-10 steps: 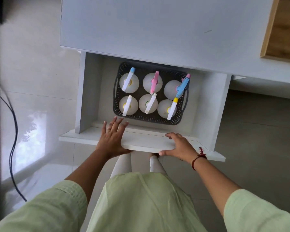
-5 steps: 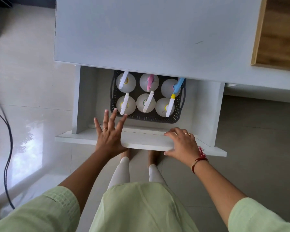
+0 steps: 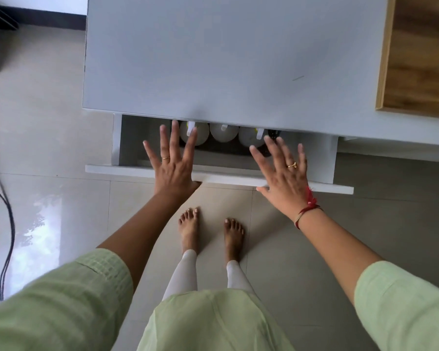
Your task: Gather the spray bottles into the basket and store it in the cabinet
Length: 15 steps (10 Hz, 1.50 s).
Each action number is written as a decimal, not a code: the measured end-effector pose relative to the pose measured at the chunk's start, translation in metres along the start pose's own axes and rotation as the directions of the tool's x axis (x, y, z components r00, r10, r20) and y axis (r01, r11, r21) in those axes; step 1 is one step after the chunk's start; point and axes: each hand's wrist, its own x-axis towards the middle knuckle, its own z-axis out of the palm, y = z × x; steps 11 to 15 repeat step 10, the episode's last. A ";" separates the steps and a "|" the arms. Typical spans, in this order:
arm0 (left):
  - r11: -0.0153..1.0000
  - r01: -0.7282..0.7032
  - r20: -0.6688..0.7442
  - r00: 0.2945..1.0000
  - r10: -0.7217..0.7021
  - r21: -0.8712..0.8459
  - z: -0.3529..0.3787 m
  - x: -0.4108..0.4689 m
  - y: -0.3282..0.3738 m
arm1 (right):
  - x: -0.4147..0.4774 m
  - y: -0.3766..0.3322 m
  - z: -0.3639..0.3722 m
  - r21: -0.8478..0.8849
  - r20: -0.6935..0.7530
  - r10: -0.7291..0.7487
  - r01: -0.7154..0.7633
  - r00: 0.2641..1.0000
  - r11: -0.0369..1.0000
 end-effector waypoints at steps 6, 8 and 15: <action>0.997 -0.054 -0.183 0.981 0.062 0.051 -0.035 0.085 0.008 | 0.084 0.034 -0.001 -0.032 0.080 0.295 -0.294 0.952 0.955; 0.998 -0.042 -0.162 0.986 0.048 0.039 -0.030 0.089 0.002 | 0.089 0.039 0.000 -0.020 0.089 0.284 -0.283 0.955 0.959; 0.997 -0.082 -0.153 0.985 0.083 0.013 -0.045 0.068 -0.001 | 0.079 0.031 -0.024 0.087 0.048 0.260 -0.263 0.964 0.961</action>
